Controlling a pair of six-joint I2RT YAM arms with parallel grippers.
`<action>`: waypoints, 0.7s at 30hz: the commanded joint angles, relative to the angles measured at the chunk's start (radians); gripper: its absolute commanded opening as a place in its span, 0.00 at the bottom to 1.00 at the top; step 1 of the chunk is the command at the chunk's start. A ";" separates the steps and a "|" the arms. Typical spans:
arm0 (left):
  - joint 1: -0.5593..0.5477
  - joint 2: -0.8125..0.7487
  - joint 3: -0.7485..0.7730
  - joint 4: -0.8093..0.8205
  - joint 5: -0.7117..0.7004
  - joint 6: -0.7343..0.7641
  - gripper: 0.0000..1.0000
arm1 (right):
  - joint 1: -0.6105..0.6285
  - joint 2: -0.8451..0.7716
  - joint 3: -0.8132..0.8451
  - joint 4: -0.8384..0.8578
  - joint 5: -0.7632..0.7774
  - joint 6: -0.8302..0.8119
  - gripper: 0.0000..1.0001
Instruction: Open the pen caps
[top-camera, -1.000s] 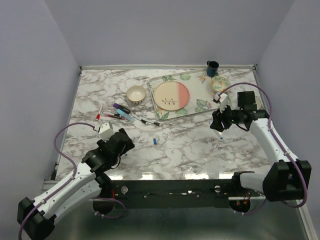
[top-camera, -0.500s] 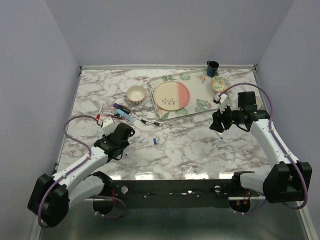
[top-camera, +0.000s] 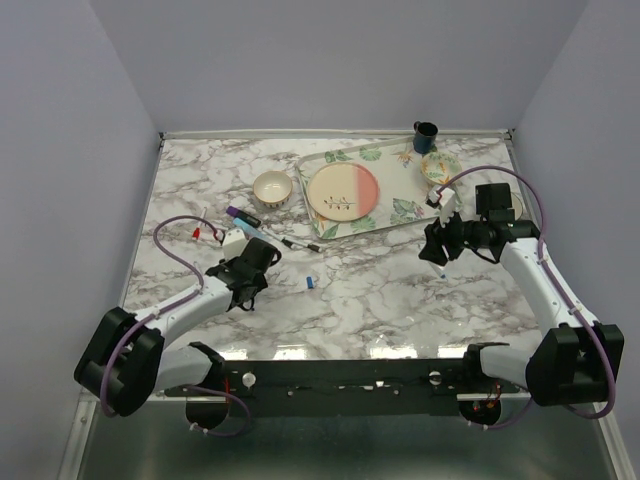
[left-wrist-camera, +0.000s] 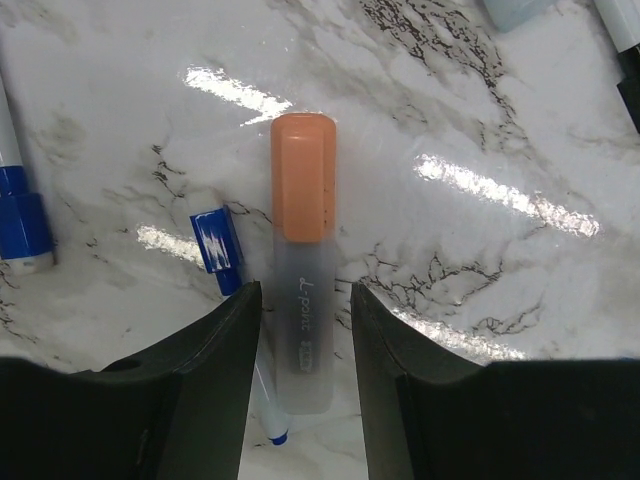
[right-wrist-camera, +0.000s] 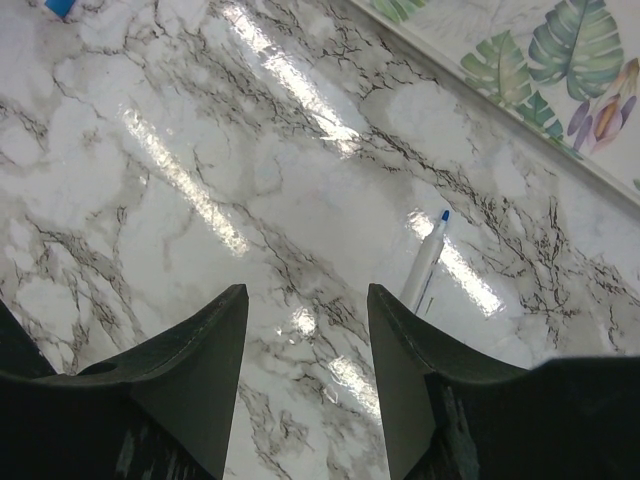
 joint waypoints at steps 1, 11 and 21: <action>0.004 0.044 0.015 0.052 0.020 0.038 0.50 | -0.009 -0.008 -0.013 -0.021 -0.024 -0.017 0.59; 0.004 0.105 0.017 0.080 0.042 0.058 0.42 | -0.009 -0.008 -0.010 -0.024 -0.027 -0.020 0.59; 0.004 0.069 0.012 0.132 0.126 0.090 0.14 | -0.009 -0.021 -0.011 -0.031 -0.048 -0.031 0.59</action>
